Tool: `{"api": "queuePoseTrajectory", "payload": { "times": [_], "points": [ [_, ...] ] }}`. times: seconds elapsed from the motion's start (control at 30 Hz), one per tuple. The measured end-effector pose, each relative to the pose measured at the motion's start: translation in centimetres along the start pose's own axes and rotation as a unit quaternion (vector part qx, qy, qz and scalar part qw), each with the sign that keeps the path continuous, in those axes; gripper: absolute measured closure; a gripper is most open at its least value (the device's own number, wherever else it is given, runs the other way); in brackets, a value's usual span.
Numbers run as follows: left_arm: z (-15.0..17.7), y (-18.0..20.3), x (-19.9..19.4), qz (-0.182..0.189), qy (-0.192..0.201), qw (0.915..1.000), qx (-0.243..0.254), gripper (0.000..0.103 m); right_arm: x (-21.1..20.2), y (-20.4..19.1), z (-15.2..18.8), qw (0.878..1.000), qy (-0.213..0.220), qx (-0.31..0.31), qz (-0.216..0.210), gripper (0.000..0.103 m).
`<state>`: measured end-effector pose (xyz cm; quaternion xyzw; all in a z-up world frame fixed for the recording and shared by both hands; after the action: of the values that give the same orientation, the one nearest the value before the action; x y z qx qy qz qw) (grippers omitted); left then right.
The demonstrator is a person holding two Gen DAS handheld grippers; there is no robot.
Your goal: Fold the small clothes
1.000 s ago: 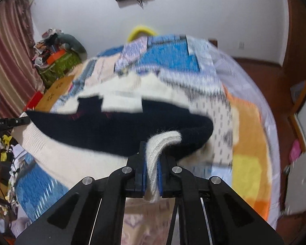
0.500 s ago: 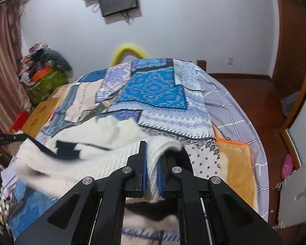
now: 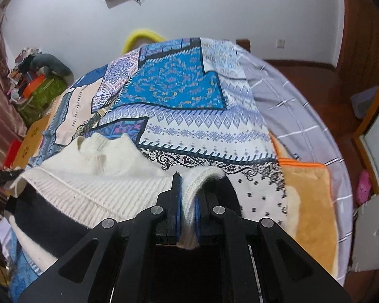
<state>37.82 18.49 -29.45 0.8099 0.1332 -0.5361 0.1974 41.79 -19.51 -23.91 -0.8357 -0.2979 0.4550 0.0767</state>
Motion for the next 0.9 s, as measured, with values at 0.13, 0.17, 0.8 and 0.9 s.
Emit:
{"api": "queuePoseTrajectory", "payload": {
  "times": [0.13,0.17,0.8,0.9],
  "points": [
    [-0.6,0.0,0.8,0.009,-0.013,0.9999,-0.006,0.095,0.6,0.7,-0.6,0.999,-0.008,0.031,-0.027,0.096],
    [-0.6,0.0,1.0,0.011,-0.018,0.9998,-0.006,0.095,0.5,0.7,-0.8,0.999,-0.01,0.033,-0.03,0.095],
    [-2.9,-1.9,-3.9,-0.044,0.042,0.9981,0.002,0.03,-3.5,0.7,-3.0,0.999,0.023,0.024,-0.01,0.059],
    [-2.2,-2.1,-4.4,-0.062,0.047,0.9968,0.017,0.03,-3.2,-0.4,-2.4,1.0,0.016,0.009,-0.009,0.058]
  ]
}}
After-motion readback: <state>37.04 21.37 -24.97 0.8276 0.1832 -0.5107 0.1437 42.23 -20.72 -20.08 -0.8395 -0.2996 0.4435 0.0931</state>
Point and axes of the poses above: each gripper's, at about its wrist camera, not at the fingertips, and x roughly the way its jaws point, y to its right, z to its underside, the point moved 9 cm from there along x, roughly the way its jaws point, and after that the axes turned 11 degrees about -z, right-handed, at the moved point
